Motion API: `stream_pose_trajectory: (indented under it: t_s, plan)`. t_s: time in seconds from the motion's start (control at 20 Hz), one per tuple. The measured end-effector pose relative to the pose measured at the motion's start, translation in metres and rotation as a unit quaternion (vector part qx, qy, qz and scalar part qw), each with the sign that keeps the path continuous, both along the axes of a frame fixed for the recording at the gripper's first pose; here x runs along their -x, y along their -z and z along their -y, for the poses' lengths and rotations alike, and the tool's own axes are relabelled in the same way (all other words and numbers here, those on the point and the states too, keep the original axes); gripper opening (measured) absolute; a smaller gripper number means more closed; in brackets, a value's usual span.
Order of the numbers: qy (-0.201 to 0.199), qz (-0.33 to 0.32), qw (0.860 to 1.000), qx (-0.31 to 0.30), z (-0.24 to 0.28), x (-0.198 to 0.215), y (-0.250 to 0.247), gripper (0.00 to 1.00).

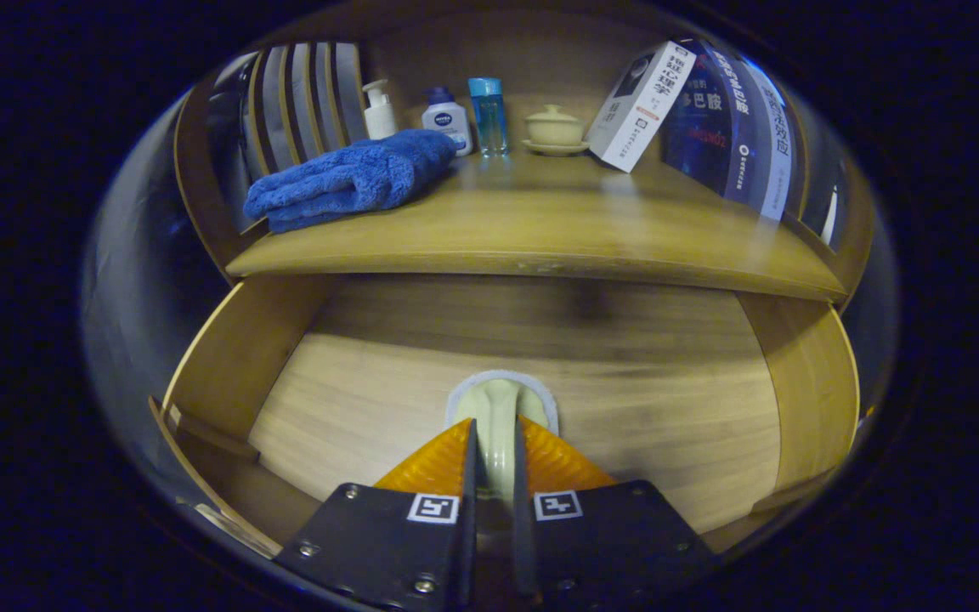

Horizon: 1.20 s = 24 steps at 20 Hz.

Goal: Pull open the drawer, take out the items inside it, and place them on the countertop above the cabinet.

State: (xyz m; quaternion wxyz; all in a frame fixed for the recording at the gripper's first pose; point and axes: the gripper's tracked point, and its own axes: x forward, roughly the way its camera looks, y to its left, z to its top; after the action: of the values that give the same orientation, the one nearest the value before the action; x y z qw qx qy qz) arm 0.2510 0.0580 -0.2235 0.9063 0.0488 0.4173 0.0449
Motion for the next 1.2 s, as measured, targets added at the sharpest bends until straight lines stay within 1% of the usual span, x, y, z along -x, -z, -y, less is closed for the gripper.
stream_pose_trajectory:
  t_s: [0.25, 0.4, 0.55, 0.75, 0.95, 1.2]
  plan:
    - [-0.008, 0.053, 0.999, 0.001, -0.001, 0.0, -0.027, 0.18]
    - [-0.011, 0.085, 0.996, -0.007, -0.001, 0.002, -0.055, 0.18]
    - [-0.012, 0.109, 0.994, -0.028, -0.003, 0.004, -0.087, 0.18]
    - [-0.011, 0.143, 0.989, -0.037, 0.002, 0.003, -0.127, 0.18]
    - [-0.005, 0.181, 0.983, -0.019, 0.012, -0.011, -0.159, 0.18]
    - [0.008, 0.204, 0.979, -0.012, 0.017, -0.042, -0.177, 0.18]
